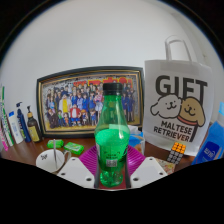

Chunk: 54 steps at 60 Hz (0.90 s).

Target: Pour water

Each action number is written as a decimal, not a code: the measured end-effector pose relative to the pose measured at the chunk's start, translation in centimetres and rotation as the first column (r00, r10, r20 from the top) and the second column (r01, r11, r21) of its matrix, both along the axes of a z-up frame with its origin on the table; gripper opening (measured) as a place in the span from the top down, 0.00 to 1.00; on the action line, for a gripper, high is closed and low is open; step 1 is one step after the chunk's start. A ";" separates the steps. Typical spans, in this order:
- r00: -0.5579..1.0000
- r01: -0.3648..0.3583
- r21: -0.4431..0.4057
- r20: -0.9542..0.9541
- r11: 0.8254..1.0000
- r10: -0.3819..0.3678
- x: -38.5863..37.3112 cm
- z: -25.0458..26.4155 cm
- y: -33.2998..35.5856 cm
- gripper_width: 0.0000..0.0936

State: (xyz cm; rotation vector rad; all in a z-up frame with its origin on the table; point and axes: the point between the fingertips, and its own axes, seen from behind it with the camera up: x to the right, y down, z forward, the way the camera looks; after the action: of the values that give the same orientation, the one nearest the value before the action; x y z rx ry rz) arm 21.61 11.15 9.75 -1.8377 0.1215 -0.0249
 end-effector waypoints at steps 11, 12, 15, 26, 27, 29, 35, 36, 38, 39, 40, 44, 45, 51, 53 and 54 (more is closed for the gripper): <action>1.000 -0.007 0.008 0.024 1.000 0.006 -0.3 0.0 -0.1 0.54; 1.000 -0.008 0.005 0.025 1.000 0.008 -0.3 0.0 -0.1 0.50; 1.000 -0.013 -0.009 0.028 1.000 0.013 -0.4 -0.1 -0.2 0.44; 1.000 0.016 -0.118 0.002 0.993 -0.016 -0.2 -0.6 -2.0 0.11; 1.000 0.020 -0.121 0.004 0.992 -0.020 -0.2 -0.4 -2.3 0.10; 1.000 0.030 -0.127 0.008 0.991 -0.029 -0.1 0.0 -2.9 0.08; 0.999 0.042 -0.155 0.015 0.987 -0.040 -0.6 1.5 -5.5 0.08; 0.999 0.044 -0.160 0.015 0.986 -0.042 -0.8 1.8 -6.0 0.08; 0.999 0.045 -0.171 0.013 0.984 -0.044 -1.4 2.3 -7.2 0.09; 0.999 0.045 -0.178 0.011 0.983 -0.044 -1.7 2.7 -7.8 0.09; 0.999 0.045 -0.183 0.008 0.982 -0.044 -2.0 3.0 -8.4 0.09; 0.999 0.034 -0.201 -0.012 0.979 -0.037 -3.9 4.5 -11.0 0.09; 0.999 0.029 -0.207 -0.021 0.978 -0.034 -4.6 4.8 -11.8 0.09; 0.997 -0.005 -0.245 -0.081 0.970 -0.015 -8.7 6.9 -16.7 0.09; 0.996 -0.010 -0.260 -0.091 0.966 -0.015 -9.8 7.5 -18.5 0.09; 0.995 -0.008 -0.270 -0.093 0.963 -0.018 -10.3 7.8 -19.5 0.09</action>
State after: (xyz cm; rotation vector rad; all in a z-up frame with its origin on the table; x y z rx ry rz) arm 11.34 -8.33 17.50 -2.1129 0.1974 0.0446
